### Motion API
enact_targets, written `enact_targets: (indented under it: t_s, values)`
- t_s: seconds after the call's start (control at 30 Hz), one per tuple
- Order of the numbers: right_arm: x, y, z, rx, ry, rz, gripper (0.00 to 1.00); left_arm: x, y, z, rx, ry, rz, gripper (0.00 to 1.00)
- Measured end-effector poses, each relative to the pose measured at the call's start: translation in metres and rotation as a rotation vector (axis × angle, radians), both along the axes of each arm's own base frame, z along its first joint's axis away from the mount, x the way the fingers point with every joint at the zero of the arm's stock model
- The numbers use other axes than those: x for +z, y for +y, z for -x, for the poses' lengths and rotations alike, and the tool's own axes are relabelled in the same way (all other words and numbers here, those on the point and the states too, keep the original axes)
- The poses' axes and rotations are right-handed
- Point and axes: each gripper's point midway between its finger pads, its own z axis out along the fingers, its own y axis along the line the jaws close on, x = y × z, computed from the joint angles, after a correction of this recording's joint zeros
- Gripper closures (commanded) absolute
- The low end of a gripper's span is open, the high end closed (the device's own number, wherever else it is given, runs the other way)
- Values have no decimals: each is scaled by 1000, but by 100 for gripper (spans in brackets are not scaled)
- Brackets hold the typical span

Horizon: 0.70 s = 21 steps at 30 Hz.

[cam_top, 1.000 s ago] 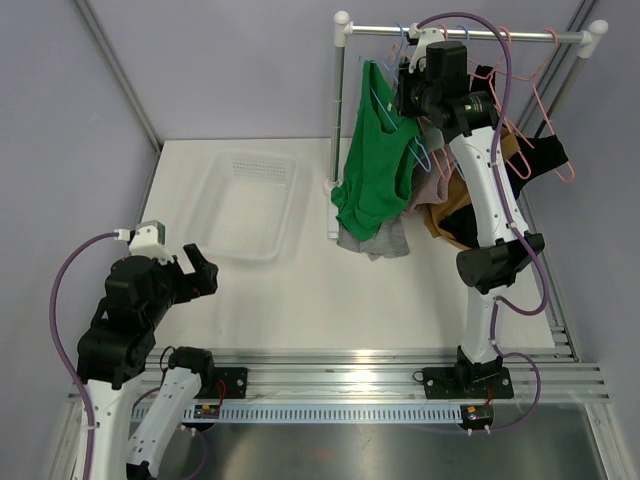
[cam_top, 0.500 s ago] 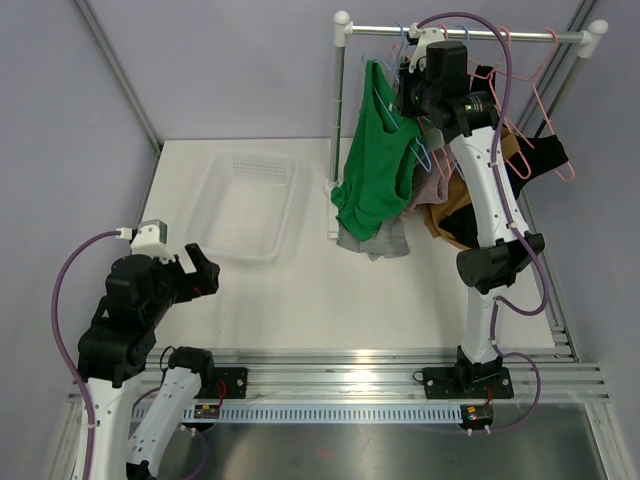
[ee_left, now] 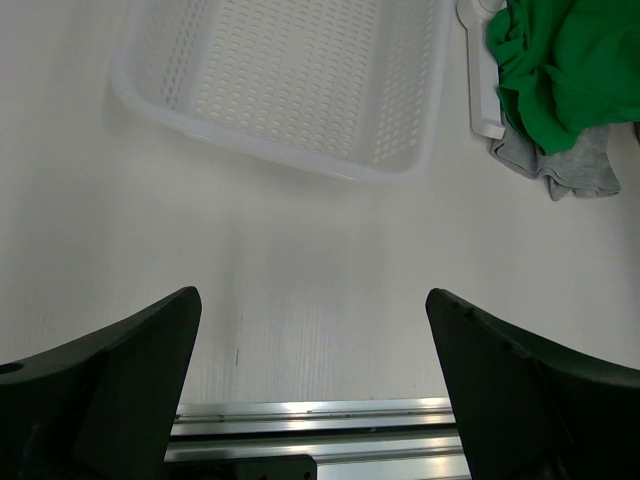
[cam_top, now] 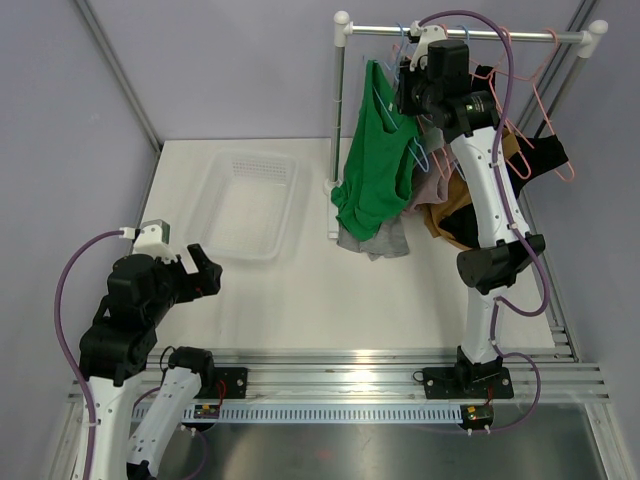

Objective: Remove the tank top from the hanger

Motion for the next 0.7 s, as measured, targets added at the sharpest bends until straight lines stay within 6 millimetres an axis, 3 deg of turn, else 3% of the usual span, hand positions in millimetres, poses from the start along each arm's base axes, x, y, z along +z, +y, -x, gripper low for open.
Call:
enact_targets:
  t_s: [0.1,0.13,0.2,0.23,0.53,0.7]
  values:
    - [2,0,-1,0,-9,-3,75,0,-1,0,-4,0,2,1]
    - [3,0,0,0,-10,-4,82,0,-1,0,-5,0,3,1]
    - [4,0,0,-1,-12,-9,88,0,-1,0,-6,1,3,1]
    - [5,1,0,-1,-12,-13,99,0,-1,0,-6,1,3,1]
    - [9,0,3,-8,-14,-31,100,0,-1,0,-7,1,4,1]
    - [25,-2,12,-13,-40,-52,100,0,-1,0,-6,1,4,1]
